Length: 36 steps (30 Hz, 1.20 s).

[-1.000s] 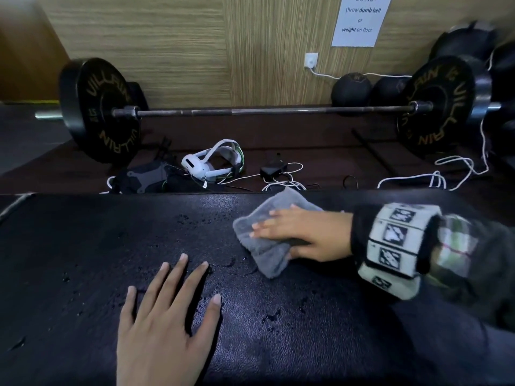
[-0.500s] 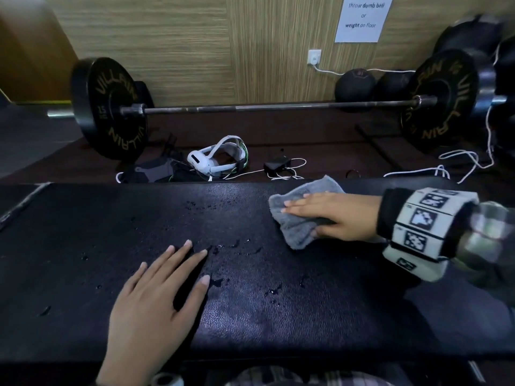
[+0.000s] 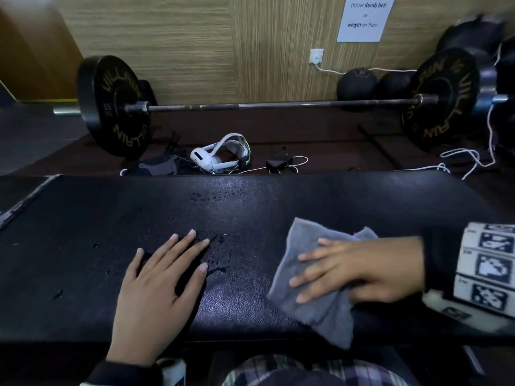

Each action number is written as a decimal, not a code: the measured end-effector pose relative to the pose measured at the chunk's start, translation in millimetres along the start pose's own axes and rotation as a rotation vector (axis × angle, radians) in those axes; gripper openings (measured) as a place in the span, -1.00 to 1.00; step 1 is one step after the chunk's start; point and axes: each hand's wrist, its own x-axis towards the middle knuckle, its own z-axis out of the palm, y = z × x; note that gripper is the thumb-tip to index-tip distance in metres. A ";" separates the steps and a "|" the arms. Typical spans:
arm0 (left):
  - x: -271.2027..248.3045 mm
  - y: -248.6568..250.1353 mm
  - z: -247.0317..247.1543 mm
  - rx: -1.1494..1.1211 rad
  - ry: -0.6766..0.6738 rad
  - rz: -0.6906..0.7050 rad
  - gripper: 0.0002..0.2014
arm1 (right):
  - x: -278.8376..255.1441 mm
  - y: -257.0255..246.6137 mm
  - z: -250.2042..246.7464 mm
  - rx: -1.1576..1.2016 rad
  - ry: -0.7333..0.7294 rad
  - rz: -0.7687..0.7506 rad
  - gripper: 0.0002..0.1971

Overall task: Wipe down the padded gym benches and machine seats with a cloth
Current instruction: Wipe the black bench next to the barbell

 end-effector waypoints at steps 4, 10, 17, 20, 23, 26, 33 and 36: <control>0.0 0.2 1.3 0.013 0.002 0.003 -0.54 | 2.0 18.1 -22.9 -0.004 -0.005 0.151 -0.34; -0.3 0.9 1.2 0.008 0.002 -0.006 -0.55 | 59.4 -3.0 -37.7 -0.142 0.014 0.167 -0.35; -0.8 0.1 2.5 0.010 -0.004 -0.014 -0.55 | 51.5 -26.3 4.4 -0.167 0.063 -0.097 -0.38; -0.6 -0.1 3.6 0.013 0.007 -0.008 -0.55 | 20.3 -18.5 7.5 -0.061 0.004 -0.055 -0.39; -0.4 0.1 4.9 0.006 0.027 -0.002 -0.55 | 0.6 -6.3 -3.4 0.023 0.016 0.076 -0.39; 0.2 0.4 6.3 -0.007 0.050 0.002 -0.55 | 7.1 0.7 -18.5 -0.002 0.026 0.207 -0.35; 4.5 -0.1 6.8 -0.023 0.100 0.007 -0.57 | 73.4 -28.9 -29.3 -0.148 0.137 0.273 -0.35; 5.8 -0.7 7.5 -0.033 0.107 0.003 -0.56 | 79.7 -50.3 -12.8 -0.192 0.176 0.272 -0.36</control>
